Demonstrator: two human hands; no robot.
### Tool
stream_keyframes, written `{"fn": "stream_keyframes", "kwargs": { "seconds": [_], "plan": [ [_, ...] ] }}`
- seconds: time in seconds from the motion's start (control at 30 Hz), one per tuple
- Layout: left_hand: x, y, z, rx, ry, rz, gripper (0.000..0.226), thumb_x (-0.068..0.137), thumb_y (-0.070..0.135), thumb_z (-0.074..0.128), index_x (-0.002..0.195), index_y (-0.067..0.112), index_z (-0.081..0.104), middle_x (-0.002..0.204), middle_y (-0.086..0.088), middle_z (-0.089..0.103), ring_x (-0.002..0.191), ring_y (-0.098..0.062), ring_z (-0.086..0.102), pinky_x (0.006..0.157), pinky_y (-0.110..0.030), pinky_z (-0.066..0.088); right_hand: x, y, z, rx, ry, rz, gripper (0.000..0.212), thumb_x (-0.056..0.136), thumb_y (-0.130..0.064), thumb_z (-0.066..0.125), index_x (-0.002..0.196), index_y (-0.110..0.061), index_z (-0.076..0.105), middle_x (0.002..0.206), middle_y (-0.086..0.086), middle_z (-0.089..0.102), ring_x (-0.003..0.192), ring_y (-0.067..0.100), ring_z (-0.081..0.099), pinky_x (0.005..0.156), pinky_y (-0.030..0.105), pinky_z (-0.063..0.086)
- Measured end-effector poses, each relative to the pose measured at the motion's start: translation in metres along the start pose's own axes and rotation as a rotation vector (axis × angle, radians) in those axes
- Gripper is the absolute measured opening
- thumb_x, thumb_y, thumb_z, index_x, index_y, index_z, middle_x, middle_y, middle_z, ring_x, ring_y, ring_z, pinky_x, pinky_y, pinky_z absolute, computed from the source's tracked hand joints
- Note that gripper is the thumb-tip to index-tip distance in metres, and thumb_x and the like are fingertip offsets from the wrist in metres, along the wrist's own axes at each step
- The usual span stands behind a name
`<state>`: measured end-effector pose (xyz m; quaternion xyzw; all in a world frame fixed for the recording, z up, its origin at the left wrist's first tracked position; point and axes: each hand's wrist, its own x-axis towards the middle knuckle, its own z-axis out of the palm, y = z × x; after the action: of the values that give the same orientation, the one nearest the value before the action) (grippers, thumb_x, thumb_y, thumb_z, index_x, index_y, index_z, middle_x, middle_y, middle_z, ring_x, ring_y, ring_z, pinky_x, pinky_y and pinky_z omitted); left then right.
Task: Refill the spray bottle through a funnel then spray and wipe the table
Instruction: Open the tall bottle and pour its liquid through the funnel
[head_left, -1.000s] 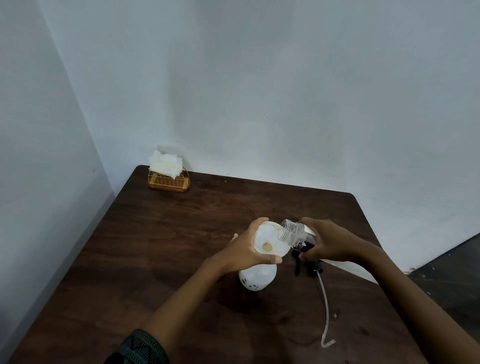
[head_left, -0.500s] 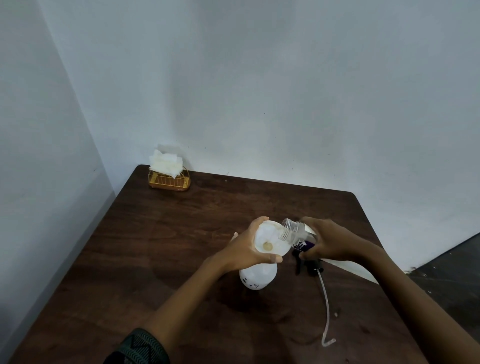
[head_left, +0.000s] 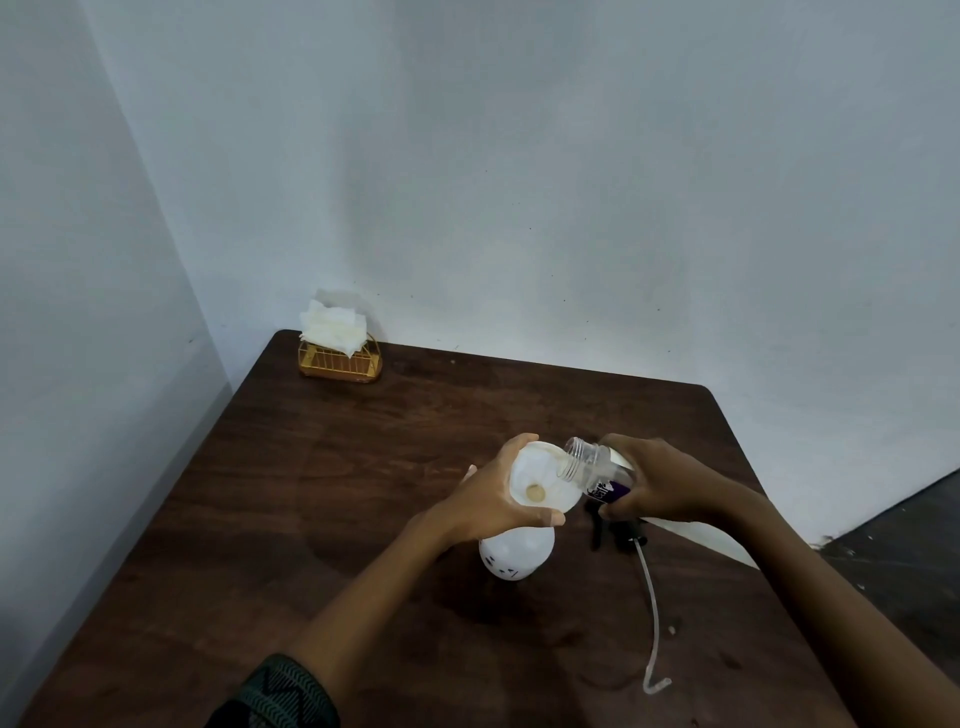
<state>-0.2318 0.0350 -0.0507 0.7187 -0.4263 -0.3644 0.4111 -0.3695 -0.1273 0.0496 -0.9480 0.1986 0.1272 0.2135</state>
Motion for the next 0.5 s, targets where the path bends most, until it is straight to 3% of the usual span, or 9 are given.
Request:
{"fn": "stream_keyframes", "kwargs": {
  "seconds": [0.5],
  "plan": [
    [0.0,0.0006,-0.0008,-0.004,-0.009,-0.002,0.104,0.053,0.069,0.07,0.139,0.045,0.015,0.132,0.022,0.032,0.134,-0.017,0.034,0.114,-0.054,0.023,0.0015,0.0015,0.001,-0.007,-0.002,0.002,0.046,0.065,-0.035,0.077,0.102,-0.022,0.053,0.095,-0.002,0.064,0.081,0.016,0.062,0.074,0.041,0.055]
  ]
}}
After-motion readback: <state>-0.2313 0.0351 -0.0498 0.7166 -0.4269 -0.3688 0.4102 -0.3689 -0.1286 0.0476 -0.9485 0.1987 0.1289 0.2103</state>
